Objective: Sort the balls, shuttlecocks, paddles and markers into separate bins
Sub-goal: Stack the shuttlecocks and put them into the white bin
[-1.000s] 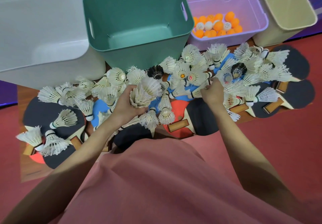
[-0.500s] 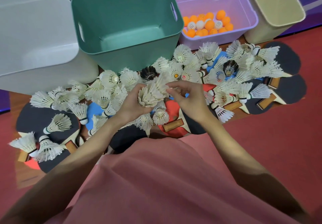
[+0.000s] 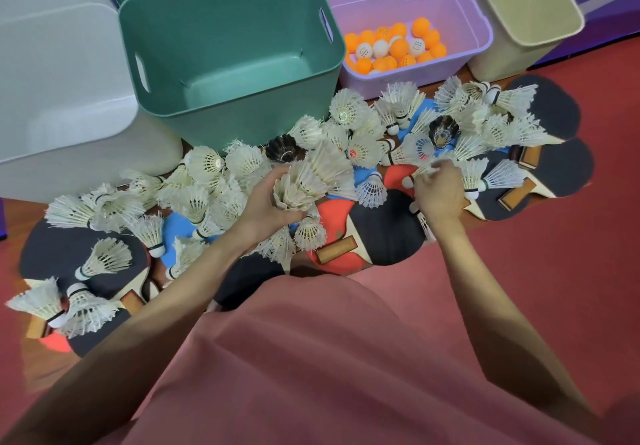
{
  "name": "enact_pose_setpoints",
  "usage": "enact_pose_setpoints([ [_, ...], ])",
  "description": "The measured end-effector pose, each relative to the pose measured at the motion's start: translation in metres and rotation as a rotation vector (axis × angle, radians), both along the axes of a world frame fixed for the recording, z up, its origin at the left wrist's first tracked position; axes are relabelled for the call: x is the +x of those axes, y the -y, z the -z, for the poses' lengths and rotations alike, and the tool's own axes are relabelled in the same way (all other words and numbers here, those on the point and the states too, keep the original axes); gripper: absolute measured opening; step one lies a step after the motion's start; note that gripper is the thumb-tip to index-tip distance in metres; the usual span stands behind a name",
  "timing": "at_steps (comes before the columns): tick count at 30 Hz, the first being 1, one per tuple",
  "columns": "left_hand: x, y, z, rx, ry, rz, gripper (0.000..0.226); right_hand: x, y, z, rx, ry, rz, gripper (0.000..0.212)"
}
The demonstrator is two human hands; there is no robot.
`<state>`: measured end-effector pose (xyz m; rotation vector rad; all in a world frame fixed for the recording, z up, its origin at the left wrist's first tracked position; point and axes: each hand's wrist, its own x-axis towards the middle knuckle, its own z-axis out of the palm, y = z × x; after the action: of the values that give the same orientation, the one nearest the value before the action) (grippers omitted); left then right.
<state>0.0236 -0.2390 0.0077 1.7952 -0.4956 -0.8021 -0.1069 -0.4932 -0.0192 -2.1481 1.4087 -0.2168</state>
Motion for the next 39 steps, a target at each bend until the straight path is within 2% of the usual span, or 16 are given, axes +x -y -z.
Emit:
enact_pose_setpoints([
  [2, 0.0, 0.001, 0.001, 0.003, 0.002, 0.018, 0.065, -0.013, 0.018, 0.012, 0.083, -0.28, 0.081, 0.048],
  [3, 0.0, 0.001, 0.002, 0.006, 0.001, 0.029, 0.066, -0.017, 0.022, 0.016, 0.117, -0.346, 0.083, 0.047],
  [9, 0.0, 0.004, 0.002, 0.026, -0.018, 0.048, 0.068, -0.019, 0.028, 0.03, 0.144, -0.377, 0.045, 0.035],
  [15, 0.001, 0.005, -0.007, 0.017, -0.017, 0.026, 0.065, -0.006, 0.021, 0.016, 0.048, -0.185, 0.091, 0.016],
  [18, 0.0, 0.005, -0.011, 0.012, -0.008, 0.028, 0.063, 0.005, 0.016, 0.0, 0.077, -0.093, 0.098, 0.027],
  [21, -0.003, 0.005, -0.014, 0.007, 0.008, 0.028, 0.064, 0.019, 0.004, -0.03, 0.117, 0.122, 0.019, 0.028],
  [25, -0.003, 0.003, -0.012, 0.015, 0.019, 0.034, 0.064, 0.036, -0.024, -0.075, 0.385, 0.541, -0.068, 0.024],
  [27, -0.002, 0.002, -0.01, 0.03, 0.025, 0.037, 0.064, 0.04, -0.034, -0.088, 0.51, 0.655, -0.114, 0.016],
  [30, 0.0, 0.002, -0.009, 0.023, 0.015, 0.022, 0.065, 0.044, -0.042, -0.091, 0.544, 0.637, -0.267, 0.02],
  [32, 0.001, 0.003, -0.008, 0.022, -0.01, 0.019, 0.065, 0.049, -0.044, -0.084, 0.532, 0.486, -0.353, 0.018],
  [33, 0.002, 0.003, -0.007, 0.019, -0.032, 0.022, 0.066, 0.05, -0.045, -0.082, 0.518, 0.405, -0.371, 0.009],
  [34, 0.003, 0.004, -0.005, 0.019, -0.065, 0.022, 0.068, 0.052, -0.047, -0.082, 0.529, 0.367, -0.367, 0.008],
  [36, 0.006, 0.005, -0.002, 0.014, -0.115, 0.023, 0.075, 0.055, -0.047, -0.084, 0.592, 0.368, -0.337, 0.022],
  [39, 0.006, 0.011, 0.0, 0.005, -0.171, 0.032, 0.077, 0.059, -0.044, -0.095, 0.678, 0.397, -0.319, 0.021],
])
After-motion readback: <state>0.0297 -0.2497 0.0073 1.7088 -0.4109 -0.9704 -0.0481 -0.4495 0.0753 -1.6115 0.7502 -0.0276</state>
